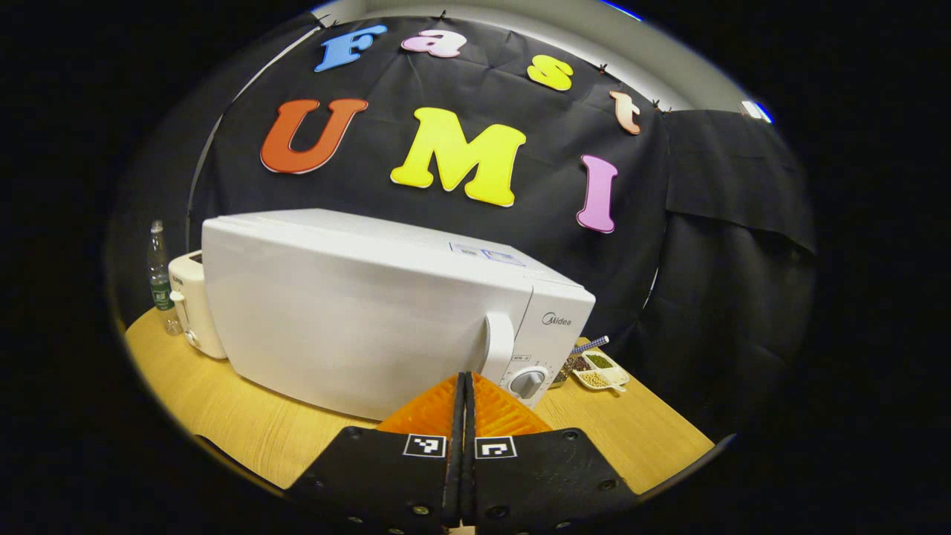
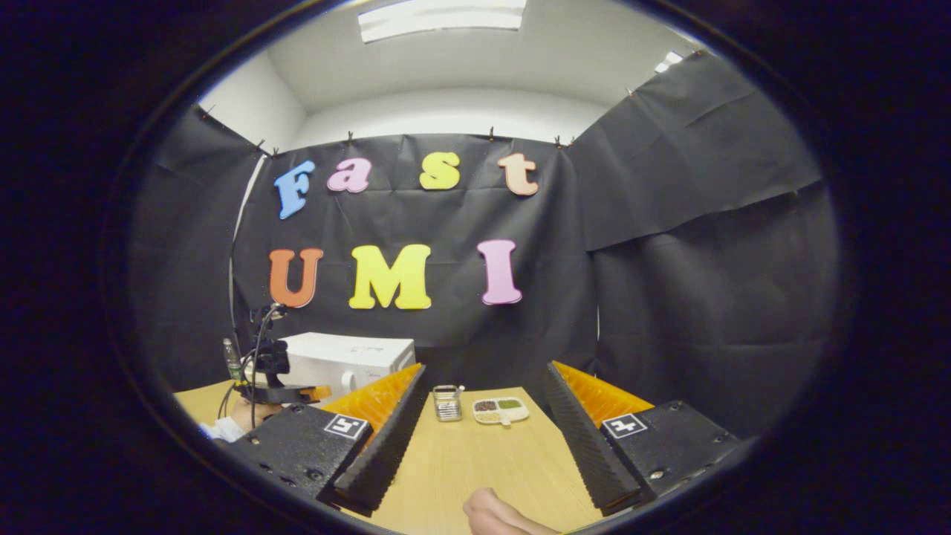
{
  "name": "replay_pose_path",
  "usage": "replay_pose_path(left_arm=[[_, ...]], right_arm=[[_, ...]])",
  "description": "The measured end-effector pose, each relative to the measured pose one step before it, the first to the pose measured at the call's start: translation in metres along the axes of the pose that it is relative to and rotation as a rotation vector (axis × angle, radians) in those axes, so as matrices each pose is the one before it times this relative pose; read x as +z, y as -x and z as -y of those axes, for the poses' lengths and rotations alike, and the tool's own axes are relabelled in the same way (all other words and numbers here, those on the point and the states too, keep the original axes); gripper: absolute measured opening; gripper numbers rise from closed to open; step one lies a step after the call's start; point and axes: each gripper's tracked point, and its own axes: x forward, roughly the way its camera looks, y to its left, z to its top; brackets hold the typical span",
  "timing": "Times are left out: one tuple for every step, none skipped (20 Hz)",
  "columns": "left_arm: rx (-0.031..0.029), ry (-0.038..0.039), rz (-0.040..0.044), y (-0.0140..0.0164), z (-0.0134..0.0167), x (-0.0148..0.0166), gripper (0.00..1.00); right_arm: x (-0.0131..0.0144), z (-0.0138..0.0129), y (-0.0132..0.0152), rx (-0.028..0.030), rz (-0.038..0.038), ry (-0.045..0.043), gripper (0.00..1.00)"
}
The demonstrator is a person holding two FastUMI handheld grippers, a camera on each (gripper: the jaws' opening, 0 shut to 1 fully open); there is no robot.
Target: Open the microwave oven with the left hand, put the food in, and close the microwave oven.
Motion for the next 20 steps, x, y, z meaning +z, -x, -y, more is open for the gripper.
replay_pose_path(left_arm=[[0.00217, -0.01454, -0.00141, 0.01245, 0.00259, 0.00297, 0.02], [0.00887, -0.022, -0.00369, 0.01302, 0.00266, 0.00268, 0.05], [0.01458, -0.02783, -0.00223, 0.01105, -0.00012, 0.00218, 0.31], [0.0243, -0.02645, -0.00833, 0.01092, -0.00237, 0.00262, 0.48], [0.0099, -0.02138, -0.00073, 0.00838, 0.00125, -0.00078, 0.97], [0.00925, -0.0079, 0.00692, 0.01364, 0.00173, 0.00472, 0.95], [0.01076, -0.00139, 0.00868, 0.01118, 0.00094, 0.00472, 0.93], [0.00972, -0.00014, 0.0154, 0.01046, 0.00007, 0.00492, 0.93], [0.00671, 0.00028, 0.01588, 0.01105, 0.00169, 0.00669, 0.93], [0.0027, 0.00263, 0.01584, 0.01182, 0.00127, 0.00734, 0.93], [-0.00017, 0.00343, 0.00542, 0.01182, 0.00144, 0.00688, 0.93], [0.00292, 0.01012, 0.0083, 0.01252, 0.00165, 0.00705, 0.93], [0.01848, 0.00928, 0.00997, 0.01214, -0.0017, 0.00857, 0.93], [0.01728, 0.00375, 0.00666, 0.01077, -0.00041, 0.00833, 0.93], [0.01259, -0.00434, 0.00445, 0.01129, 0.00026, 0.00771, 0.93], [0.01381, -0.00458, 0.01634, 0.01244, -0.00066, 0.00878, 0.93], [0.00544, -0.00586, 0.02147, 0.01017, 0.00062, 0.01079, 0.93], [0.00278, -0.00952, 0.02281, 0.01085, 0.00018, 0.00884, 0.93], [0.00853, -0.00613, 0.01869, 0.01057, -0.00073, 0.00766, 0.93], [0.01047, -0.00208, 0.02021, 0.01085, -0.00144, 0.0047, 0.93]], right_arm=[[-0.0006, -0.00159, 0.00089, -0.00001, -0.00667, 0.00065, 0.99], [-0.00284, -0.00159, 0.00062, 0.00082, -0.00699, -0.00347, 0.99], [-0.00044, -0.00334, 0.00052, 0.00464, -0.00373, -0.00612, 0.99], [-0.00168, -0.00285, 0.00072, 0.00527, -0.0065, -0.00354, 0.99], [-0.00039, -0.00241, -0.00009, 0.00487, -0.00261, -0.00149, 0.99], [-0.00059, -0.00138, 0.00001, 0.00002, -0.00134, -0.00006, 0.99], [0.00125, -0.00017, 0.0008, -0.00214, 0.00163, -0.0017, 0.99], [0.00135, -0.00049, 0.00025, -0.00343, 0.0025, -0.00338, 0.99], [0.00223, -0.00077, 0.00148, -0.00501, 0.00177, 0.00072, 0.99], [-0.00041, -0.00013, -0.0001, -0.00786, -0.00047, 0.00629, 0.99], [0.00204, -0.00087, 0.00159, -0.00737, 0.00041, 0.00541, 0.99], [0.00284, -0.00303, 0.00078, -0.00123, 0.00157, 0.00494, 1.0], [0.0036, -0.00342, 0.00248, 0.00201, 0.00264, 0.00333, 0.91], [0.004, -0.00344, 0.00225, 0.00462, 0.00748, 0.00194, 0.99], [0.00317, -0.00136, 0.00037, -0.00028, 0.00018, 0.00217, 0.99], [0.00171, 0.00041, 0.0005, -0.00212, 0.00018, 0.00231, 0.99], [0.00321, -0.00015, 0.00051, -0.00234, -0.00037, 0.00426, 0.99], [0.00289, 0.00006, 0.00177, -0.00282, 0.00181, 0.0032, 0.99], [0.00424, 0.00011, 0.00153, -0.00217, 0.00286, 0.0028, 0.99], [0.0032, -0.00012, 0.00111, -0.00161, 0.00403, 0.00308, 0.99]])
